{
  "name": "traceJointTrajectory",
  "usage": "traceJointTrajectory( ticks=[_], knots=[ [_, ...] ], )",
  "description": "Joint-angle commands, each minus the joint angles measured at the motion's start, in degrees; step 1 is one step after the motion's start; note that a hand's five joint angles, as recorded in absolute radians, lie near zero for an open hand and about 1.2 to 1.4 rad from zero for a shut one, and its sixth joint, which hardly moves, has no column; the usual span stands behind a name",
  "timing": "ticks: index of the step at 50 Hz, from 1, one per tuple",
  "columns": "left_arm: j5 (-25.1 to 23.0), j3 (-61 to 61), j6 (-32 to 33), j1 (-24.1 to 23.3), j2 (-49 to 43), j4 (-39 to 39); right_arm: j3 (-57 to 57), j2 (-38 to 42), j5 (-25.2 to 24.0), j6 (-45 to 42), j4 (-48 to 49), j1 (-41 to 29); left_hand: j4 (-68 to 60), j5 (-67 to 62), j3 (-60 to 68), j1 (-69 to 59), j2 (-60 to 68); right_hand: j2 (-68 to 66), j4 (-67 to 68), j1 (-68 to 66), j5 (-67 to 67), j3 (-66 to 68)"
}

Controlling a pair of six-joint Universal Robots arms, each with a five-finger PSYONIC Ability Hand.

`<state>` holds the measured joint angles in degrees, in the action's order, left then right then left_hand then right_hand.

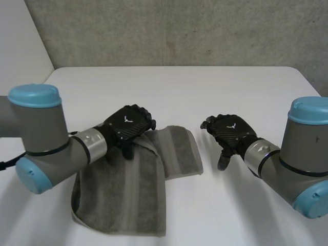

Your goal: Fold the towel.

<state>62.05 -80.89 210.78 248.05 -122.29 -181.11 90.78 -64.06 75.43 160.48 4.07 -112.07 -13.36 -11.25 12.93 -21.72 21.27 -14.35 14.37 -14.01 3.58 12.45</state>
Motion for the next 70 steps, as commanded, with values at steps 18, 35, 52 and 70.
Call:
traceJointTrajectory(
  ticks=[18,35,52,70],
  knots=[
    [1.67,3.64,0.07,-2.66,-4.27,-3.2,-8.69,10.27,3.15,5.36,6.3,-6.14,3.36,-48.34,-2.93,-47.88,48.32,4.35,-4.37,4.01,-3.58,-2.45],
    [1.5,0.56,0.25,0.94,-2.86,-2.94,-19.59,19.94,5.34,10.02,3.57,-7.9,3.36,-58.71,-2.93,-58.24,58.69,-2.12,-4.37,-2.46,2.9,-2.45],
    [-0.43,-8.13,-0.37,5.51,8.81,-2.94,-16.53,11.7,0.35,15.99,3.04,-5.72,3.36,-58.75,-2.93,-58.28,58.73,-65.65,-4.37,-65.99,66.42,-2.45],
    [-5.71,-16.84,-3.8,12.11,18.85,-5.66,-3.94,-4.85,-9.86,2.46,-3.81,5.46,3.36,-58.75,-2.93,-58.28,58.73,-65.65,-4.37,-65.99,66.42,-2.45]
  ],
)
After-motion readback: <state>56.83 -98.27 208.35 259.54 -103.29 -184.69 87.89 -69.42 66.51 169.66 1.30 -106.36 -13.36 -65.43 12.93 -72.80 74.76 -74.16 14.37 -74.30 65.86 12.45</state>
